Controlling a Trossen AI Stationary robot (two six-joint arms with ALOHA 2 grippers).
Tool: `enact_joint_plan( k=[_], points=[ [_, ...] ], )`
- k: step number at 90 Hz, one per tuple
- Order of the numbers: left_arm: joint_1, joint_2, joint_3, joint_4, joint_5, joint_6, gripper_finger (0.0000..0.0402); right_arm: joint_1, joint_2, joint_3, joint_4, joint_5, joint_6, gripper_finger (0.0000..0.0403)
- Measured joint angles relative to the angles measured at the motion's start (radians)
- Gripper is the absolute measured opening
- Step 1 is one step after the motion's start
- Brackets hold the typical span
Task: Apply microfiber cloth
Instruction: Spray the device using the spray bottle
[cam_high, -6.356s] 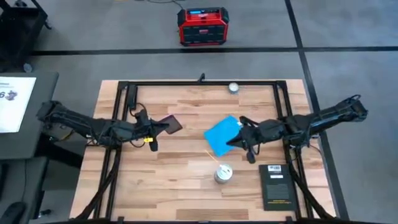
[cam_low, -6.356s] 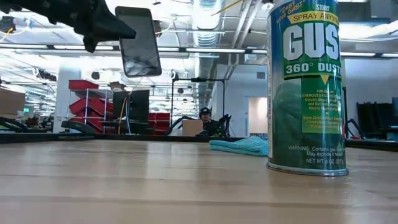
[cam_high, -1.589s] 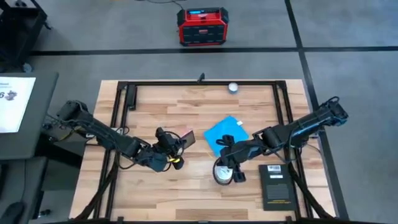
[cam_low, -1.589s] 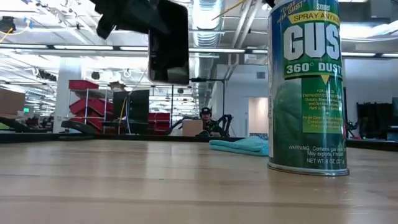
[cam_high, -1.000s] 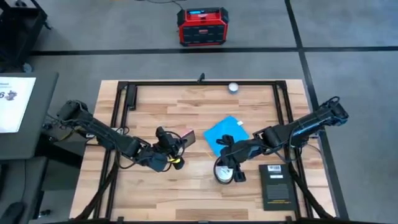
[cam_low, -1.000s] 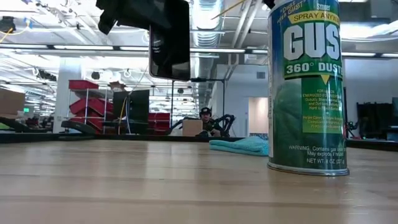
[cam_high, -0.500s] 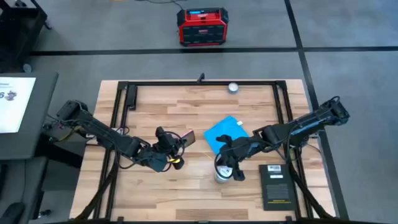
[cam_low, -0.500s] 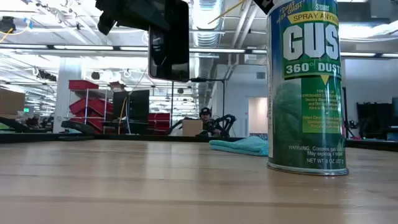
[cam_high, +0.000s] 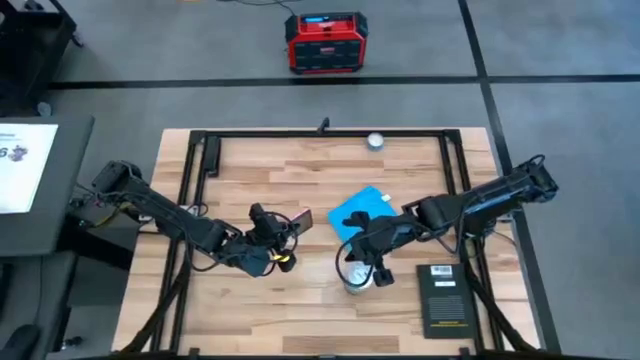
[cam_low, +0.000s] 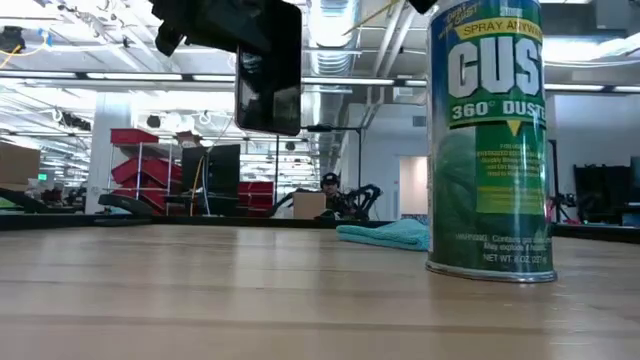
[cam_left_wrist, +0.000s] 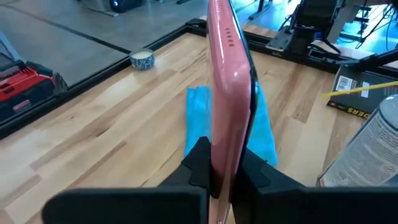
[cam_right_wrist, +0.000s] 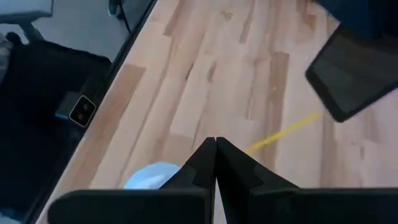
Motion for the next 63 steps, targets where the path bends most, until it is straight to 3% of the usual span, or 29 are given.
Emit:
enact_joint_plan(
  k=[20,63],
  points=[
    [0.001,0.000,0.000,0.000,0.000,0.002,0.0004,-0.004,-0.004,0.109,-0.117,0.000,-0.006,0.0000],
    [0.026,0.000,0.000,-0.010,0.005,-0.004,0.0004,0.055,0.050,0.112,-0.184,-0.052,0.123,0.0000]
  ],
)
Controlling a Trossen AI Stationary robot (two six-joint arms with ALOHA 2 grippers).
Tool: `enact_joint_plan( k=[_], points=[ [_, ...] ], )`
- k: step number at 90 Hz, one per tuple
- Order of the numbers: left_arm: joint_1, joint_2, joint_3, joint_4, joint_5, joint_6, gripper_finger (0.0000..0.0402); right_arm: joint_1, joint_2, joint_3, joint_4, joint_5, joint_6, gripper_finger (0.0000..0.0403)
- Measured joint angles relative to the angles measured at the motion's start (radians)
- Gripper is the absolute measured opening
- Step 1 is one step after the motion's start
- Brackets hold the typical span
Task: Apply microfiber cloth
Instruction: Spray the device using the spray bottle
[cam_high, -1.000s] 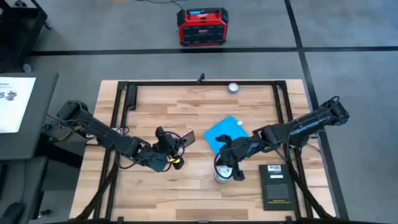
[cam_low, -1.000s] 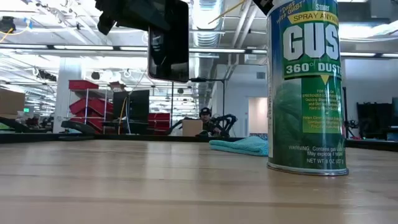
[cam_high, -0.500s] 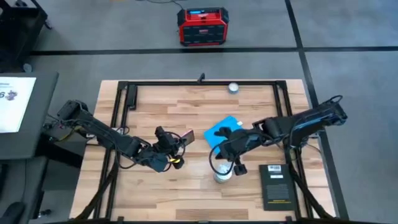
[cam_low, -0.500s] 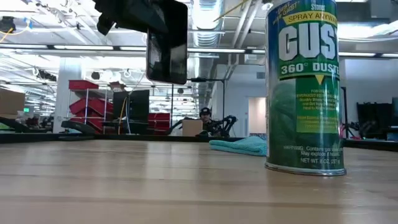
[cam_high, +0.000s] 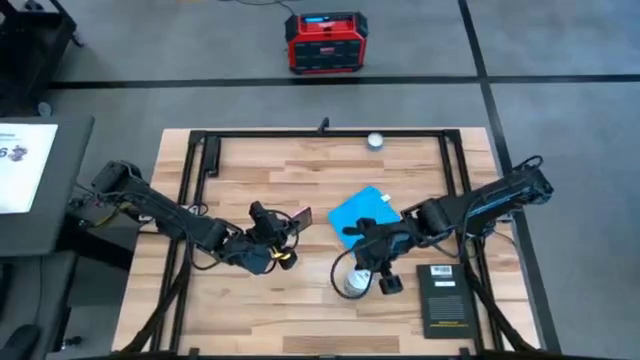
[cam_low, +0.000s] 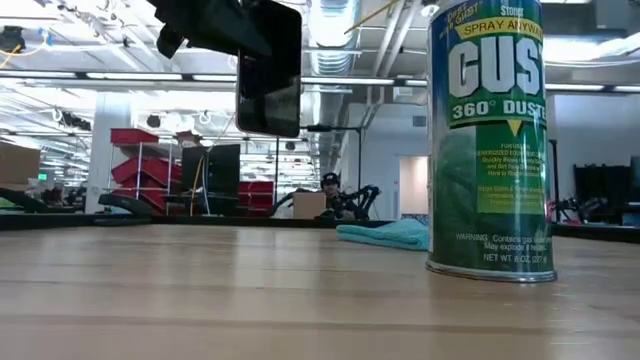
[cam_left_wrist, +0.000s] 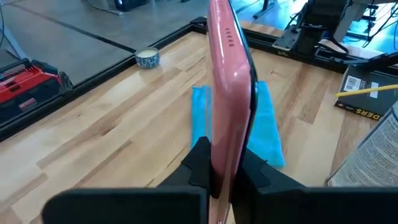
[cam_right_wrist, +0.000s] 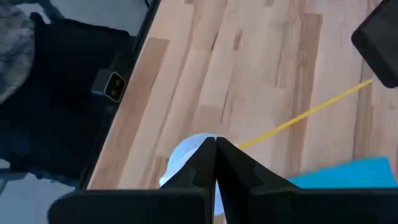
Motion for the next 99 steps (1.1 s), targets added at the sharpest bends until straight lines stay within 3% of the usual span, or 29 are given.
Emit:
enact_joint_plan(
  k=[99],
  points=[
    [0.006,0.000,0.000,-0.002,0.001,-0.007,0.0004,-0.030,0.009,0.004,-0.013,0.010,-0.019,0.0000]
  ],
)
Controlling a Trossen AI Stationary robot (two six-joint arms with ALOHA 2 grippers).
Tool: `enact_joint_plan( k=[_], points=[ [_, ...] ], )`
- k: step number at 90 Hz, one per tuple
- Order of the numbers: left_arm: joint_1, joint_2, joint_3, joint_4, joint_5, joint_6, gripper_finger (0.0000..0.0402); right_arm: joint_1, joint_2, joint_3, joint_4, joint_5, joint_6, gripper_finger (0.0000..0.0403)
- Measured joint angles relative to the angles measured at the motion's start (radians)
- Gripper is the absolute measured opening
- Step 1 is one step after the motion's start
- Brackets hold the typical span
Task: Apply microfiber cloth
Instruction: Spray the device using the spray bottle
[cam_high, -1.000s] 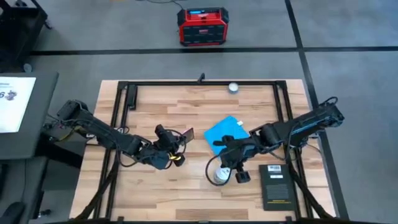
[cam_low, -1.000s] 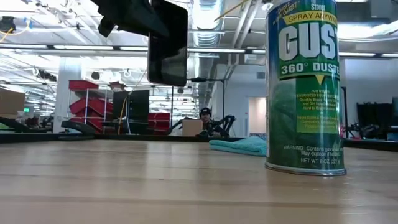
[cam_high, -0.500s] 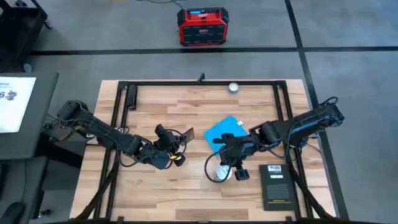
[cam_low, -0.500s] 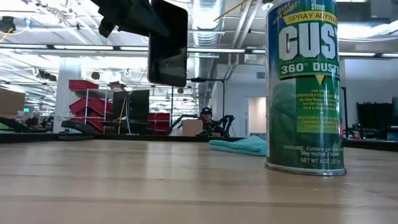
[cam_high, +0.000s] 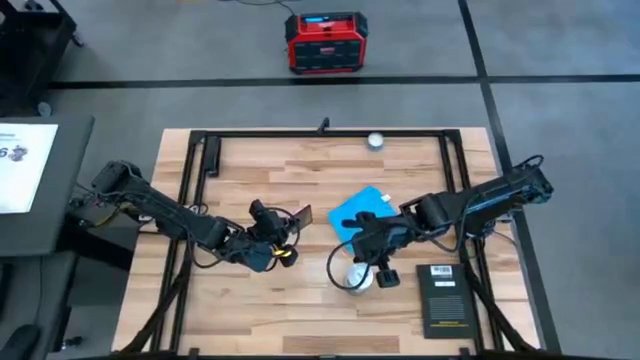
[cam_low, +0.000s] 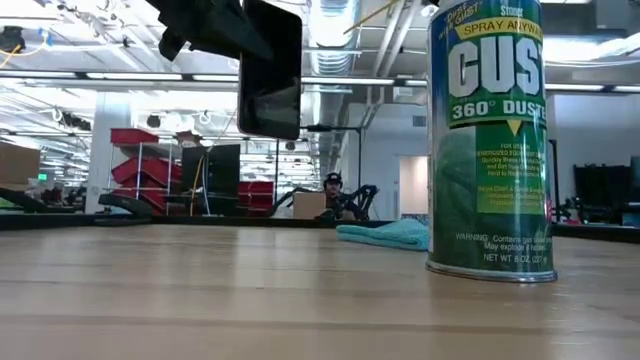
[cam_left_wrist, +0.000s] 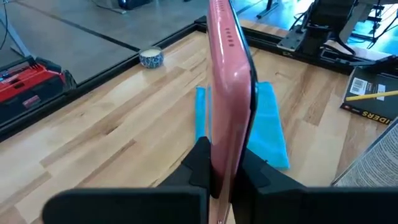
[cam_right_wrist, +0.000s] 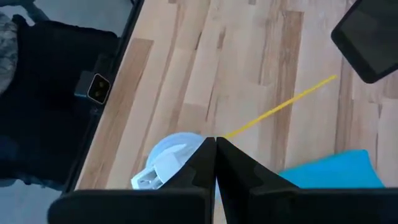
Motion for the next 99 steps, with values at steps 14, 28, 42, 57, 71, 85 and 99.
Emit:
enact_joint_plan(
  k=[14,28,42,57,71,85,99],
  points=[
    [0.000,0.000,0.000,-0.001,0.002,-0.001,0.0004,0.000,0.029,0.003,0.005,-0.013,0.001,0.0000],
    [-0.001,0.000,0.000,-0.002,0.002,-0.001,0.0004,-0.002,0.030,0.003,0.005,-0.017,0.001,0.0000],
    [-0.001,0.000,0.000,-0.001,0.002,-0.001,0.0004,0.001,0.029,0.002,-0.002,-0.016,0.008,0.0000],
    [-0.012,0.000,0.000,-0.018,0.003,-0.038,0.0004,0.001,0.031,0.002,-0.004,-0.017,0.009,0.0000],
    [-0.036,0.000,0.000,-0.049,-0.001,-0.089,0.0004,0.003,0.031,0.001,-0.005,-0.014,0.009,0.0000],
    [-0.037,0.000,0.000,-0.048,-0.009,-0.090,0.0004,0.003,0.032,0.001,-0.005,-0.011,0.008,0.0000],
    [-0.026,0.000,0.000,-0.042,-0.013,-0.084,0.0004,0.003,0.032,0.000,-0.006,-0.011,0.004,0.0000]
  ],
)
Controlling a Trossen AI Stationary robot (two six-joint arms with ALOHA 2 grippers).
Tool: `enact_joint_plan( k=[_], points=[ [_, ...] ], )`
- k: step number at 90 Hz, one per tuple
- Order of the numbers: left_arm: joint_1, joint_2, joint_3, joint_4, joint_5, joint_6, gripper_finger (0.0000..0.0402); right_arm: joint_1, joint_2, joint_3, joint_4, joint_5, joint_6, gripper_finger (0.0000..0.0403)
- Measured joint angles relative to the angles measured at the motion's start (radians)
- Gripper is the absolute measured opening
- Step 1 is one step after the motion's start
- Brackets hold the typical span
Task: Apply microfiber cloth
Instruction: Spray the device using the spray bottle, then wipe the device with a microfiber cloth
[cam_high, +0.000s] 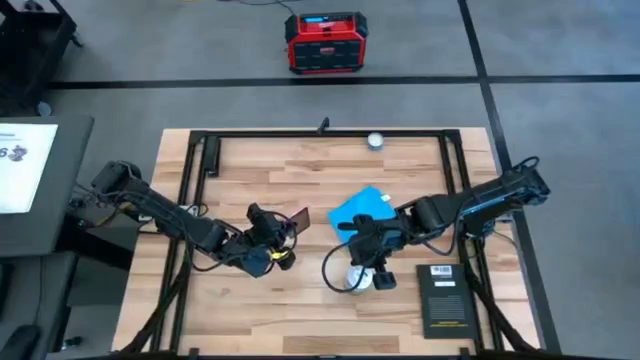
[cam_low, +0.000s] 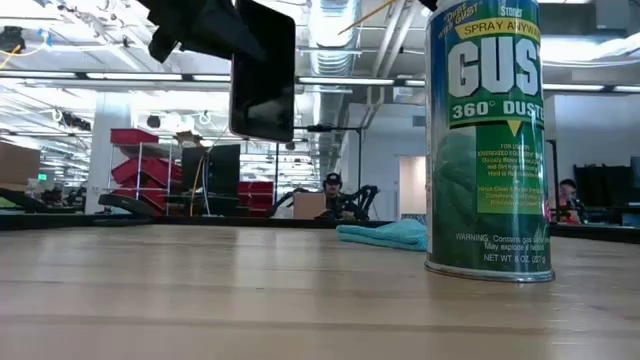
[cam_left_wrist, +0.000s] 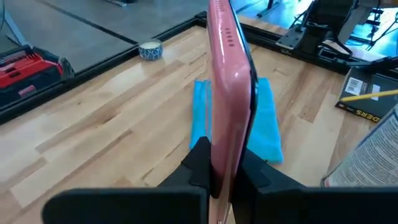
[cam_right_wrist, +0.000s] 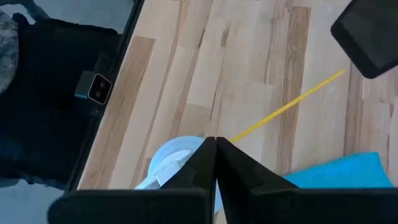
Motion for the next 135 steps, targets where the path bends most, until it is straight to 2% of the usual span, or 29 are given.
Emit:
enact_joint_plan(
  k=[17,70,95,117,135],
  points=[
    [0.001,0.000,0.000,0.049,-0.003,0.040,0.0004,0.000,0.000,0.000,-0.005,0.000,-0.001,0.0000],
    [0.007,0.000,0.000,0.046,-0.003,0.045,0.0004,-0.010,0.019,-0.011,-0.041,-0.005,-0.004,0.0000],
    [0.018,0.050,-0.001,0.051,0.008,0.047,0.0004,-0.009,0.026,-0.012,-0.037,0.000,-0.011,0.0000],
    [0.013,0.005,0.000,0.063,-0.033,0.149,0.0004,-0.046,-0.004,-0.010,-0.023,0.116,-0.089,0.0000],
    [0.028,-0.013,0.000,-0.035,-0.055,0.163,0.0004,-0.099,-0.049,-0.008,-0.174,0.153,-0.103,0.0000]
  ],
)
